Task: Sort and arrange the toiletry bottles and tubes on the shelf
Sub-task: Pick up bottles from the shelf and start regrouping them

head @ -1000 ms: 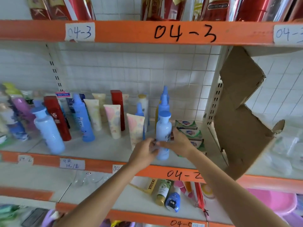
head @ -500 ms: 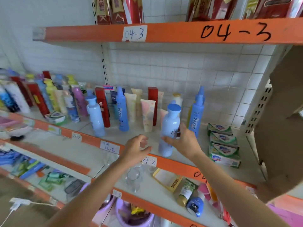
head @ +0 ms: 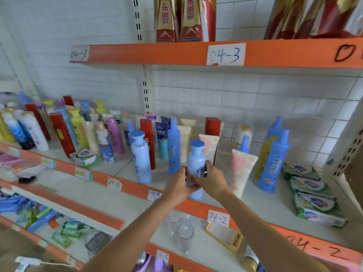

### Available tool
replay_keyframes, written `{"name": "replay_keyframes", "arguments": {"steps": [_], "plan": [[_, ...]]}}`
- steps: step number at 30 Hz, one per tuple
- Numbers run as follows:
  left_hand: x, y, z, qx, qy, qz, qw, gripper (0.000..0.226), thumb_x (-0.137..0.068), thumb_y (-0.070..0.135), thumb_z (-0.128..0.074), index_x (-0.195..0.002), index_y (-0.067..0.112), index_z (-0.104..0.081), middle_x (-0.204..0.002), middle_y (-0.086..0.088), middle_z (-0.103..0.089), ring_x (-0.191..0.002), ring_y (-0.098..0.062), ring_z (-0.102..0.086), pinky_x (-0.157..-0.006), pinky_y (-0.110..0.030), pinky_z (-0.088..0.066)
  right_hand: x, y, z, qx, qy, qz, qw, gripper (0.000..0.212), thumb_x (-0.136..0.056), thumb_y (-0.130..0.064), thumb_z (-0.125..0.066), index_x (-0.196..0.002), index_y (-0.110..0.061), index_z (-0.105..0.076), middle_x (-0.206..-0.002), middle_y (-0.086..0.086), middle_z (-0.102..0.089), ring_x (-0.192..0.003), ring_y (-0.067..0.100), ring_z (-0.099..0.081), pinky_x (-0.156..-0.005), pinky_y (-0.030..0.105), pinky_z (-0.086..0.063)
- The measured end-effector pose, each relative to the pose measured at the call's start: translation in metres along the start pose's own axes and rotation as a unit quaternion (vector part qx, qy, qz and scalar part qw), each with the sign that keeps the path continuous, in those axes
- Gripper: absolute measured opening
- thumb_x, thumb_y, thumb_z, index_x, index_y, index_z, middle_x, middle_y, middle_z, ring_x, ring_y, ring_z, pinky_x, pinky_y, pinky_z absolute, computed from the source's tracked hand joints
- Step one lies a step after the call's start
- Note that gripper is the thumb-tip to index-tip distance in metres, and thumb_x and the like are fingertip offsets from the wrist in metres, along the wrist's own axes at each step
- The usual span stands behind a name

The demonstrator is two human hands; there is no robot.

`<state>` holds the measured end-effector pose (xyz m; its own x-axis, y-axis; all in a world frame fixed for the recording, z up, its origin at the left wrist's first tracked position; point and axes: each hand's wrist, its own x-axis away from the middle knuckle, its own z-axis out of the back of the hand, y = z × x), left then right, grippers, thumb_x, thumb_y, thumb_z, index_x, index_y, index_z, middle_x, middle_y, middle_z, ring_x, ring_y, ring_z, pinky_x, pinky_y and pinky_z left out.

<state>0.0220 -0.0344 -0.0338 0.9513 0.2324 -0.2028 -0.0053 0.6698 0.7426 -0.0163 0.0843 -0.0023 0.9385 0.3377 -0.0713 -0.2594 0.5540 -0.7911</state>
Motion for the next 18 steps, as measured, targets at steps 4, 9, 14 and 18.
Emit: {"name": "replay_keyframes", "arguments": {"steps": [4,9,14,18], "plan": [[-0.015,-0.023,0.011,0.039,-0.033,-0.014,0.999,0.045,-0.074,0.029,-0.074,-0.105,0.008,-0.05,-0.096,0.0,-0.063,-0.088,-0.015,-0.061,-0.071,-0.021,-0.046,-0.012,-0.008,-0.019,-0.013,0.014,-0.008,1.0,0.039,-0.071,-0.024,-0.077,-0.092,-0.017,-0.045,-0.087,0.001,-0.058,-0.077,0.017,-0.053,-0.055,0.017,-0.038],[-0.025,-0.057,0.028,0.053,-0.086,-0.041,0.994,0.051,-0.074,0.024,-0.074,-0.116,0.009,-0.05,-0.11,-0.004,-0.059,-0.099,-0.018,-0.057,-0.088,-0.029,-0.045,-0.02,-0.016,-0.032,-0.003,0.03,-0.014,0.999,0.04,-0.072,-0.023,-0.078,-0.098,-0.012,-0.049,-0.085,0.002,-0.059,-0.072,0.015,-0.053,-0.059,0.018,-0.039],[-0.014,-0.085,0.06,0.019,-0.007,-0.081,0.996,0.025,-0.081,0.014,-0.065,-0.105,0.01,-0.059,-0.099,-0.001,-0.063,-0.088,-0.012,-0.06,-0.079,-0.026,-0.048,-0.02,-0.016,-0.04,0.01,0.055,-0.026,0.998,0.047,-0.076,-0.026,-0.074,-0.112,-0.011,-0.047,-0.101,0.015,-0.061,-0.096,0.031,-0.058,-0.072,0.032,-0.042],[-0.006,-0.099,0.089,-0.01,0.163,-0.098,0.982,0.019,-0.077,0.012,-0.069,-0.083,0.008,-0.052,-0.074,0.001,-0.048,-0.064,-0.009,-0.045,-0.062,-0.021,-0.033,-0.019,-0.018,-0.042,0.026,0.049,-0.037,0.998,0.041,-0.077,-0.028,-0.073,-0.097,-0.014,-0.039,-0.086,0.005,-0.052,-0.08,0.024,-0.049,-0.059,0.021,-0.036]]}}
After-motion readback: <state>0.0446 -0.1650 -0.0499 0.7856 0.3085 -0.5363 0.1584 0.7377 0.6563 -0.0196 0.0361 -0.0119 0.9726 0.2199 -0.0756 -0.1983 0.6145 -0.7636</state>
